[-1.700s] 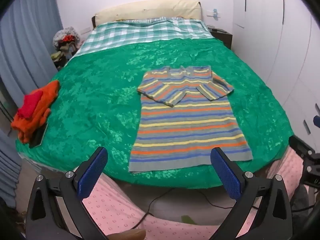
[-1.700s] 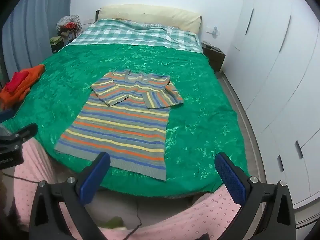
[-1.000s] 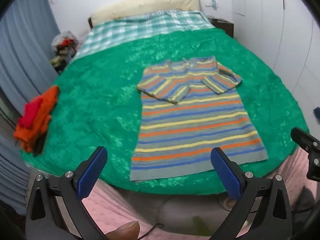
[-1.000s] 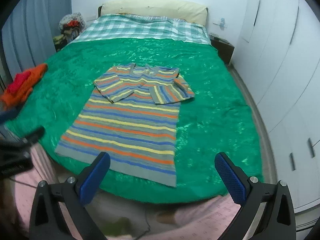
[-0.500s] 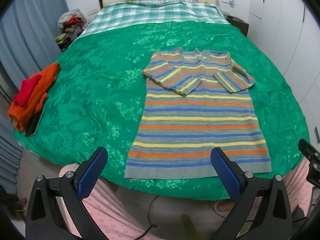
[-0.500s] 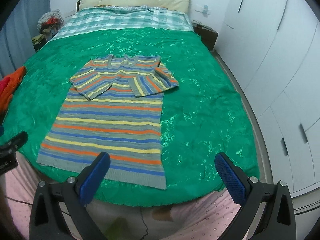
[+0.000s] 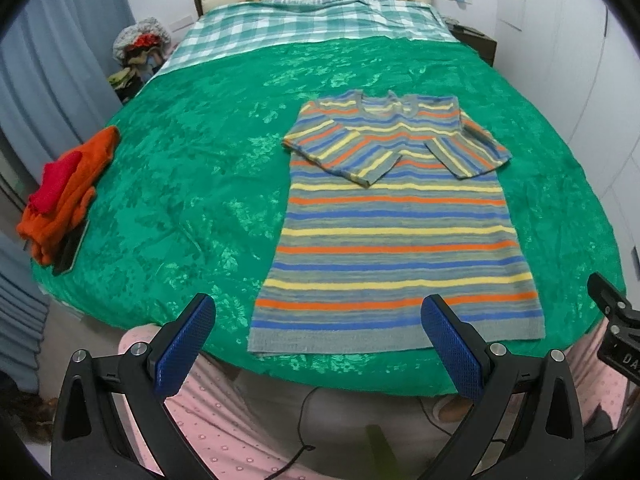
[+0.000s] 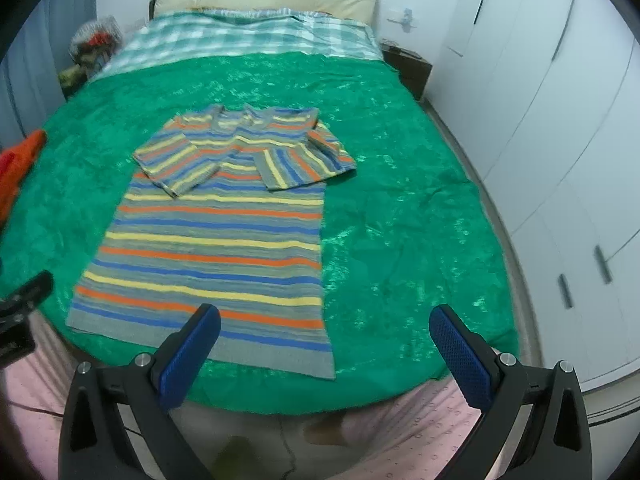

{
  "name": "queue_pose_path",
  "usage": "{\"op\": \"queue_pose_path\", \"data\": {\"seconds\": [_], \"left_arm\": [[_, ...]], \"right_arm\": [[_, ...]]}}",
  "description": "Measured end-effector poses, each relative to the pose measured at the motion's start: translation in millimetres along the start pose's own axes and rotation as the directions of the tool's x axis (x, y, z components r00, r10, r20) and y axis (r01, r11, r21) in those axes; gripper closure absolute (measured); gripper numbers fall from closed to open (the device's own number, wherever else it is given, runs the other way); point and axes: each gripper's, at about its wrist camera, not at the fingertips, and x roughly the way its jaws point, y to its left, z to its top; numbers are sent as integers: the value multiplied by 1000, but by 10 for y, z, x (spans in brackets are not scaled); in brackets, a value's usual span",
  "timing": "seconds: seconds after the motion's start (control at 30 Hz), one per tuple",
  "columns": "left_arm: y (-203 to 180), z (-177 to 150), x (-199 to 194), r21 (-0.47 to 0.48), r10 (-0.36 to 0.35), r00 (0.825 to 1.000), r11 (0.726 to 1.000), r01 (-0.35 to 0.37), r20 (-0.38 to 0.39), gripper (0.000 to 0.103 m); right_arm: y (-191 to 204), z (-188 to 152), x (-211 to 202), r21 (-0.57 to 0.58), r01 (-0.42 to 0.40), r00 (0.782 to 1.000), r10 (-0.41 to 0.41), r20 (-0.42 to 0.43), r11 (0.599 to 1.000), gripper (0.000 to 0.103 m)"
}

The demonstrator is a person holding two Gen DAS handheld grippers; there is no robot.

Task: Fold small clothes

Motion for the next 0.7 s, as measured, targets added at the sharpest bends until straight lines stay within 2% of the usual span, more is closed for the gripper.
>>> {"op": "queue_pose_path", "data": {"seconds": [0.07,0.17,0.27,0.7], "left_arm": [[7,-2,9,-2,6,1000,1000,-6,-2,0],[12,-6,11,5,21,1000,1000,-21,3,0],[7,-6,6,10,30,999,999,-30,11,0],[25,-50,38,7,41,999,999,-41,5,0]], "right_arm": [[56,1,4,-28,4,1000,-4,1,1000,0],[49,-5,-8,-4,-100,995,100,3,995,0],[47,-5,-24,10,-154,988,154,18,988,0],[108,27,-224,-34,-194,969,197,151,980,0]]}}
